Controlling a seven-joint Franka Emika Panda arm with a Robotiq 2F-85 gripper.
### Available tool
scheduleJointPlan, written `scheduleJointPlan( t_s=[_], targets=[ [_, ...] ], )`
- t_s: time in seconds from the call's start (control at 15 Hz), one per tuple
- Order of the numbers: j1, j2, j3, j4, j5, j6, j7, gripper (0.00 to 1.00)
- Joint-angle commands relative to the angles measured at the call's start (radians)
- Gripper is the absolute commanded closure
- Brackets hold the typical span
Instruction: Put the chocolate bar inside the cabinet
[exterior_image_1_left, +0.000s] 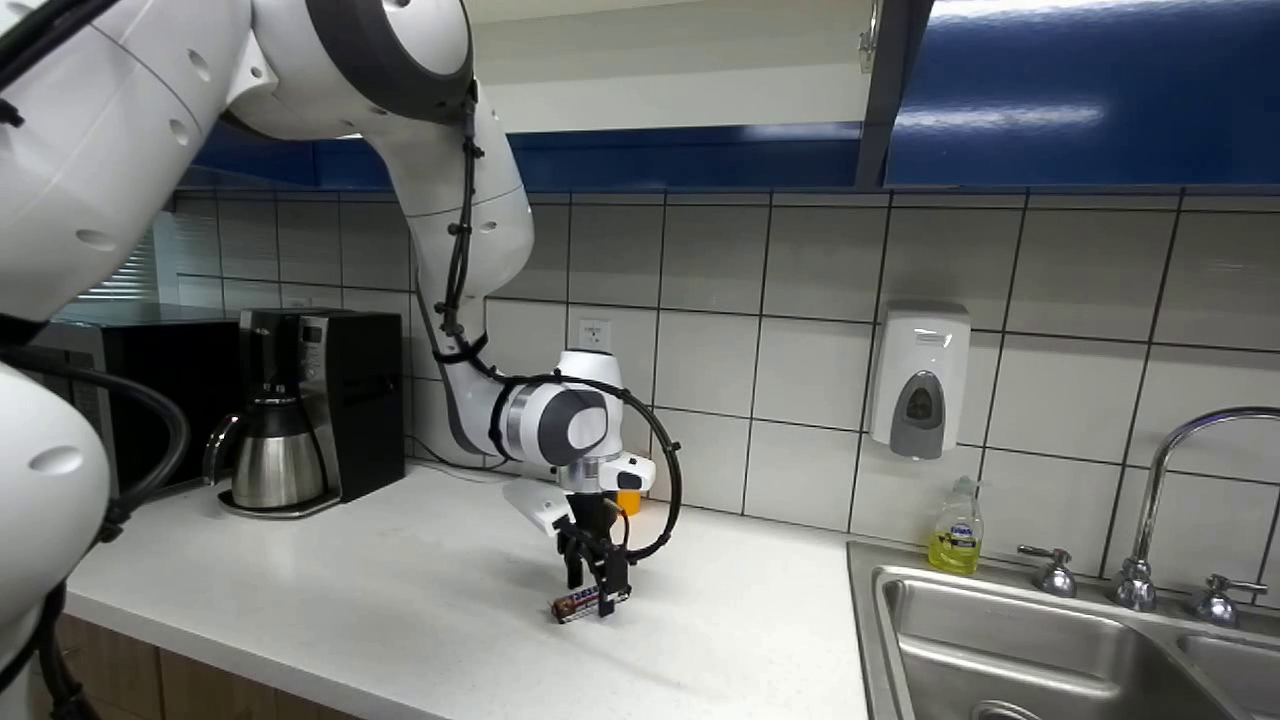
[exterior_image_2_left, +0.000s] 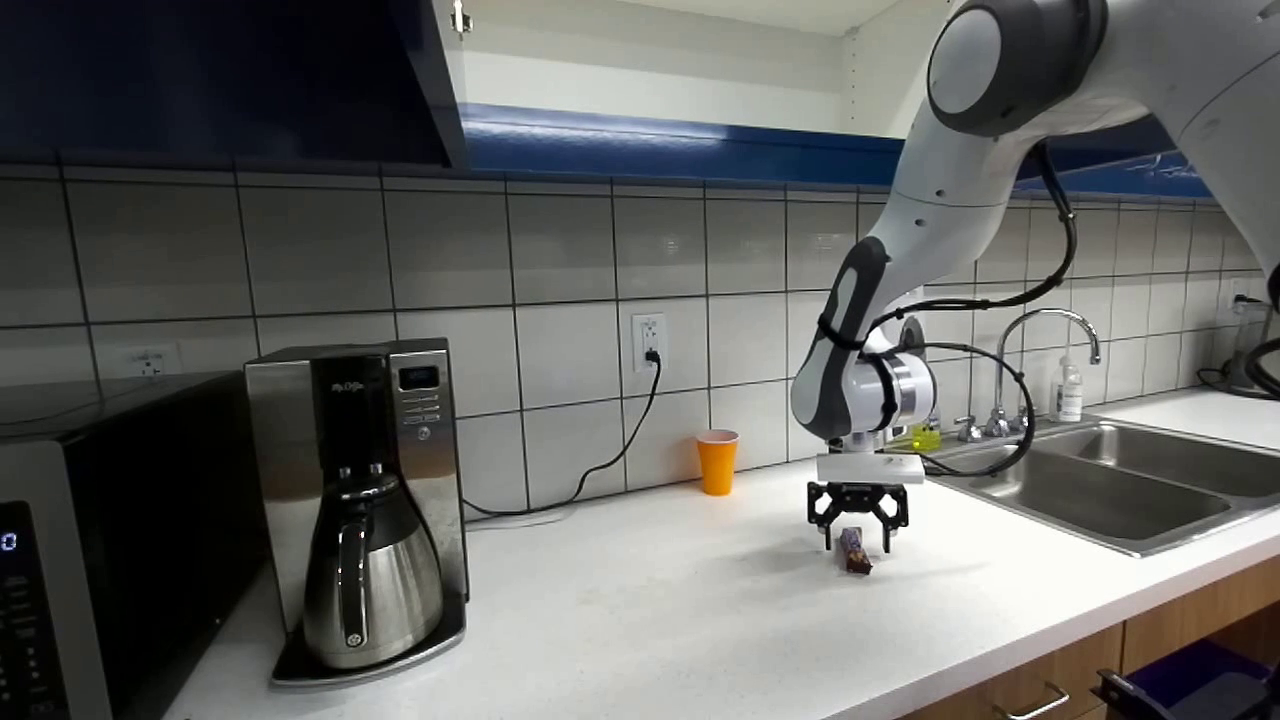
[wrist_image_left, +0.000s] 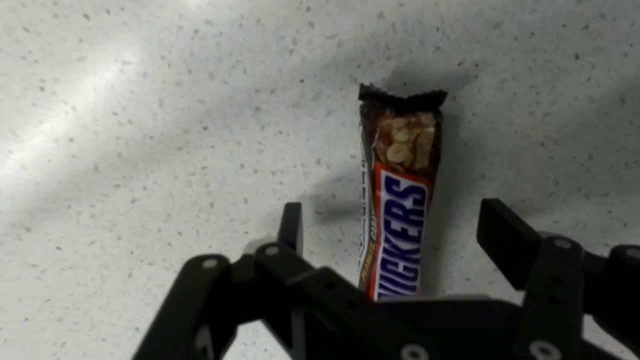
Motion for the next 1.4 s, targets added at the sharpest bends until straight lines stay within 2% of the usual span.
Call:
scheduleJointPlan(
  t_s=[0.0,0.47,0.93,1.13,1.33],
  targets=[
    [0.016,0.014,-0.013,0.026,0.015,-0.010,0.018,0.42],
    [0.018,0.011,-0.009,0.025,0.017,-0.007,0.015,0.96],
    [0.050,-0.046,-0.025,-0.005,-0.024,-0.004,-0.001,0.95],
    [0.089,-0.096,-0.051,-0.027,-0.098,-0.001,-0.027,0.95],
    [0.094,-0.154,-0.037,-0.055,-0.174,-0.011,-0.110,0.95]
  ],
)
